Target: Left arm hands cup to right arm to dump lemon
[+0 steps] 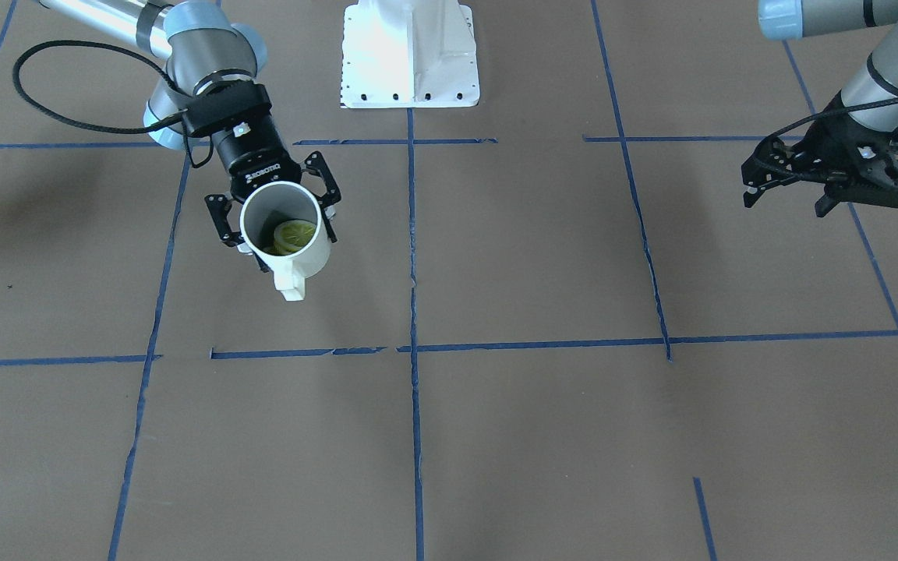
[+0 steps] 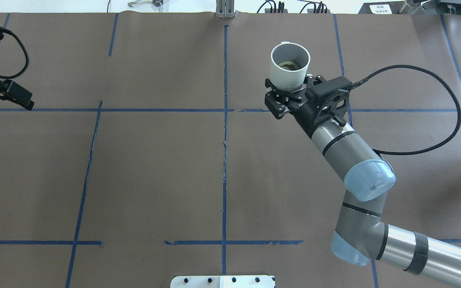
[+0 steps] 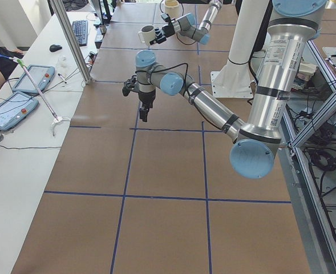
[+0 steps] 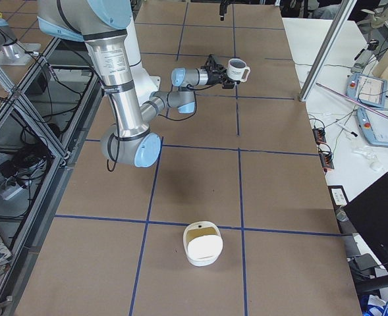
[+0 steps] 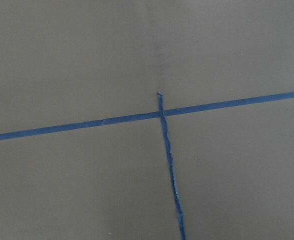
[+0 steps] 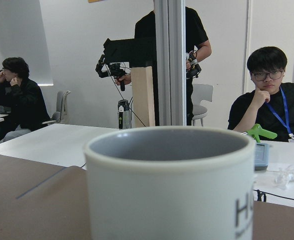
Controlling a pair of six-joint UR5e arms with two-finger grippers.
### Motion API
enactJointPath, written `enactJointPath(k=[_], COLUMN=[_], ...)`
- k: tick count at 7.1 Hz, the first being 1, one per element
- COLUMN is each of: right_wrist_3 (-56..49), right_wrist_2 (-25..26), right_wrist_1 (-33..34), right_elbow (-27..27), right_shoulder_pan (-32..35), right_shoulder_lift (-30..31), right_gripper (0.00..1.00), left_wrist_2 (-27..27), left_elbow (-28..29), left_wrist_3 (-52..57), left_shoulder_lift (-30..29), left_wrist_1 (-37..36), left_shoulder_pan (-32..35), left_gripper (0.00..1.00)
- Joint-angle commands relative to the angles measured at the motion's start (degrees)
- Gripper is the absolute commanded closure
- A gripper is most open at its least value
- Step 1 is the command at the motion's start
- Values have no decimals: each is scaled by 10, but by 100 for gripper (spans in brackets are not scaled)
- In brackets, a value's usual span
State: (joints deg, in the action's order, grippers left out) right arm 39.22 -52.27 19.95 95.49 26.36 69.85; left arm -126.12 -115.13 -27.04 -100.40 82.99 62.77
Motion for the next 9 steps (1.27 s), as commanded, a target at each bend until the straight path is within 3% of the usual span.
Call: enactJointPath(k=[1,2,3,4,5,7,9], right_wrist_3=[1,1,1,13,100,170,195], right_wrist_2=[-42,-79,-157,-185,-189,-187,-183], right_wrist_1=[0,0,0,-2,-3,-12,-165], right_elbow=[8,8,9,26,61,169,171], right_shoulder_pan=[54,85,131,149,160,164,164], right_shoulder_lift=[39,58,86,106,136,268,382], right_gripper=[100,100,100,100,100,100,100], left_wrist_2=[-1,-1,-1,-1,-1,-1,-2], left_elbow=[10,14,14,14,14,13,11], left_wrist_3=[1,0,0,-2,-2,-33,-39], left_shoulder_lift=[-1,-1,-2,-3,-3,-6,-8], left_wrist_1=[1,2,1,1,2,7,9], left_shoulder_pan=[1,0,0,0,-1,-5,-5], left_gripper=[0,0,0,0,0,0,0])
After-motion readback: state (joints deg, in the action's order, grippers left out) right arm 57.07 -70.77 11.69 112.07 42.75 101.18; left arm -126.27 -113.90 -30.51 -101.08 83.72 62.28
